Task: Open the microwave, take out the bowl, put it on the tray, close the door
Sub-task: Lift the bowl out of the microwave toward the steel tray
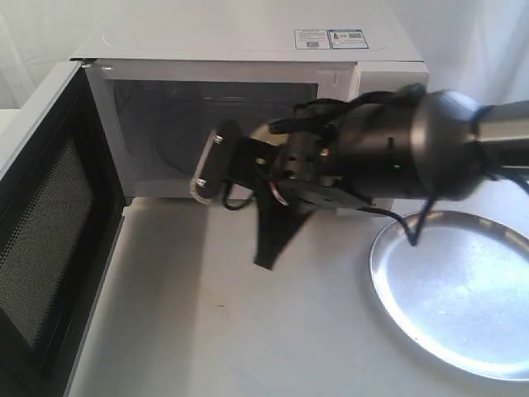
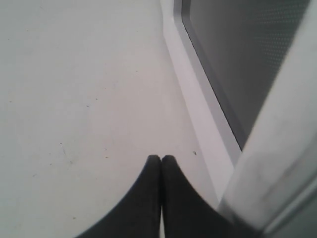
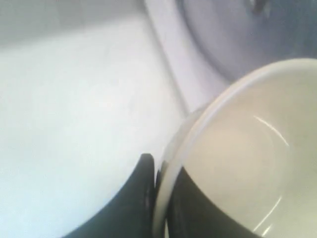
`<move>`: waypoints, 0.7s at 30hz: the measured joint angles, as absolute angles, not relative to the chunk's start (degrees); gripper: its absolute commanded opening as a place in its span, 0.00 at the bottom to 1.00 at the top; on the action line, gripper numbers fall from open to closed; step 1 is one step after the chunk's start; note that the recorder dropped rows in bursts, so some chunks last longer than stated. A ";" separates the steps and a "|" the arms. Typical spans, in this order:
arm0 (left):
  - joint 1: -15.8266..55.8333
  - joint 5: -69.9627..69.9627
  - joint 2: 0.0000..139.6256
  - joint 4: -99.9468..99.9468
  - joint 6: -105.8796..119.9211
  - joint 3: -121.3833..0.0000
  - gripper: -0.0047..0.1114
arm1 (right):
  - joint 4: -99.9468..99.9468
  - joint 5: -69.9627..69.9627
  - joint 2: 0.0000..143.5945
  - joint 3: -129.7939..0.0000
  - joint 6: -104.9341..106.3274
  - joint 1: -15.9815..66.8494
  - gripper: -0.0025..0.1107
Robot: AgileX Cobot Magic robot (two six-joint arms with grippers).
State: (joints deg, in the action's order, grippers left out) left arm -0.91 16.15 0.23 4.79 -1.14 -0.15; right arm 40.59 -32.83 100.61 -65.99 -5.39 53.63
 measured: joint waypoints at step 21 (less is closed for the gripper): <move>-0.91 16.15 0.23 4.79 -1.14 -0.15 0.04 | 68.19 -40.18 84.50 -37.59 -51.33 53.27 0.02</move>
State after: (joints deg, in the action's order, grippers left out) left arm -0.91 16.15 0.23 4.79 -1.14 -0.15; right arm 68.19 -40.18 84.50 -37.59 -51.33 53.27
